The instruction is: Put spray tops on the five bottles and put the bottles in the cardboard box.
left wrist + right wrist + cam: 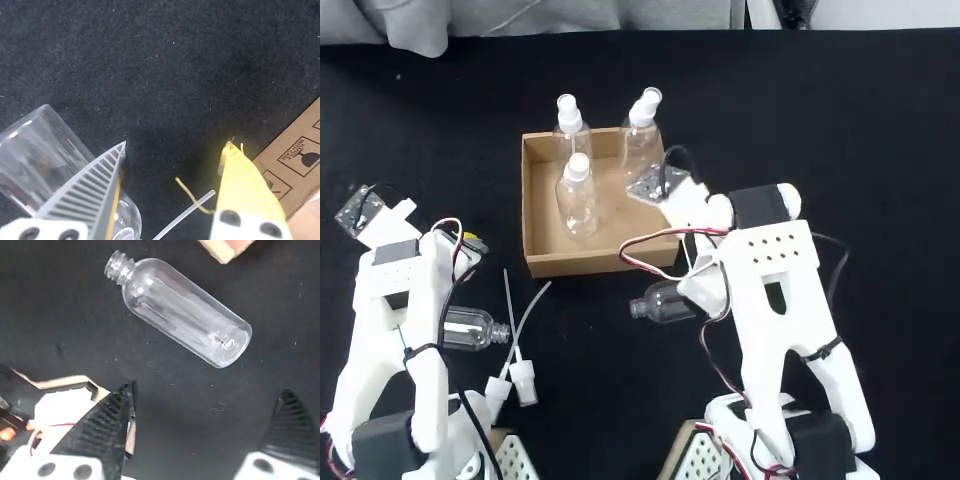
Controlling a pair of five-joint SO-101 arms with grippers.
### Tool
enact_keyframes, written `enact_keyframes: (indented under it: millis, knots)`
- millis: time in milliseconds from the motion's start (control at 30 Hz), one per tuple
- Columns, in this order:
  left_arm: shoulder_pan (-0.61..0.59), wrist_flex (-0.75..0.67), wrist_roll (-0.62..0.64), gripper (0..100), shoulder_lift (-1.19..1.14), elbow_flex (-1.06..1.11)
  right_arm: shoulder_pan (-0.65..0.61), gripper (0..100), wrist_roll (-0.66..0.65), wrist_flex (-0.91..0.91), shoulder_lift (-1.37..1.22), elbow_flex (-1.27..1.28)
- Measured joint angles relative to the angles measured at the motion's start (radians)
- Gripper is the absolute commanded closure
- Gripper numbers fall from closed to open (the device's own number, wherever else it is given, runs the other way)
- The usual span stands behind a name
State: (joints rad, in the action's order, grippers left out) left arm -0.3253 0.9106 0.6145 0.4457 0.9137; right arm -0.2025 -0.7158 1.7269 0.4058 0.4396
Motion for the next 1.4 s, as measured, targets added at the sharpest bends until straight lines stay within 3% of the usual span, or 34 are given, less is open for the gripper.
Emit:
enact_keyframes:
  millis: [133, 567, 967, 1400]
  knots:
    - [0.0, 0.0, -0.002, 73, 0.0, 0.0, 0.0, 78.7, -0.063, 0.002, 0.0, 0.0]
    - [0.0, 0.0, -0.002, 73, 0.0, 0.0, 0.0, 78.6, -0.327, 0.002, 0.0, 0.0]
    - [0.0, 0.0, -0.002, 73, 0.0, 0.0, 0.0, 78.6, -0.488, -0.009, 0.002, 0.037]
    - [0.0, 0.0, -0.002, 73, 0.0, 0.0, -0.086, 78.6, -0.532, -0.141, 0.002, 0.155]
